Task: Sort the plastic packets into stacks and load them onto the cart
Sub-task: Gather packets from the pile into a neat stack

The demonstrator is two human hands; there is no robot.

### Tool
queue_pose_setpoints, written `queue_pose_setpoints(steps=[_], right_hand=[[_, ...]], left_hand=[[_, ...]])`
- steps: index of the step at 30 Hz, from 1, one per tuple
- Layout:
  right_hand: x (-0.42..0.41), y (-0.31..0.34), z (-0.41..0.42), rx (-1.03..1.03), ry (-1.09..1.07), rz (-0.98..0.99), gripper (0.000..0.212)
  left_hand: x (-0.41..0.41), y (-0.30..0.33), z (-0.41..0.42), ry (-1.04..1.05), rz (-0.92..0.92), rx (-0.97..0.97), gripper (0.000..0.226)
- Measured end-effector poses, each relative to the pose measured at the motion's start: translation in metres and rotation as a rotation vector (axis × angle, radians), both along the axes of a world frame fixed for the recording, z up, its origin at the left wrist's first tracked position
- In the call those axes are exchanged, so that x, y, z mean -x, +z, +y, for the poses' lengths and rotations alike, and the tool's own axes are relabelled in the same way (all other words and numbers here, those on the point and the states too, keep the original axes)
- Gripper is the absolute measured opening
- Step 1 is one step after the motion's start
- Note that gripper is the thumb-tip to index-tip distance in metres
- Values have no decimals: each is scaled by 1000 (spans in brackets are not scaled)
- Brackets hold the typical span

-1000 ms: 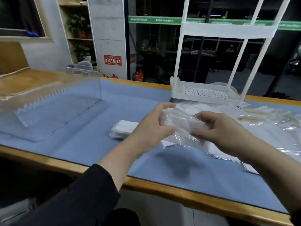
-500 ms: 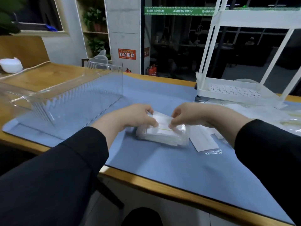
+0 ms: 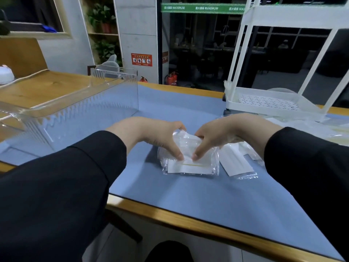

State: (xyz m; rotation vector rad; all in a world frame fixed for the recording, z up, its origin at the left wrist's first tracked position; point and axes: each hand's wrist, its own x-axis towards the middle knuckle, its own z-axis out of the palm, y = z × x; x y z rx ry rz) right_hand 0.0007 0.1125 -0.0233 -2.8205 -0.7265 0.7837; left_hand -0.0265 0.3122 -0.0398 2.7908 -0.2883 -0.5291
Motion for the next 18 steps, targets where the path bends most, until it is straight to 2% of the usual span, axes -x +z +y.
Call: queue_pose_setpoints(steps=[4, 8, 15, 18], right_hand=[[2, 2, 1, 32, 6, -63, 45], [4, 2, 7, 20, 9, -23, 39], [-3, 4, 22, 206, -12, -57, 66], [-1, 6, 27, 265, -19, -79, 69]], left_hand=[[5, -6, 5, -12, -31, 52, 69], [4, -2, 3, -26, -42, -8, 71], [-6, 5, -3, -17, 12, -131, 79], [-6, 8, -6, -36, 26, -158, 72]])
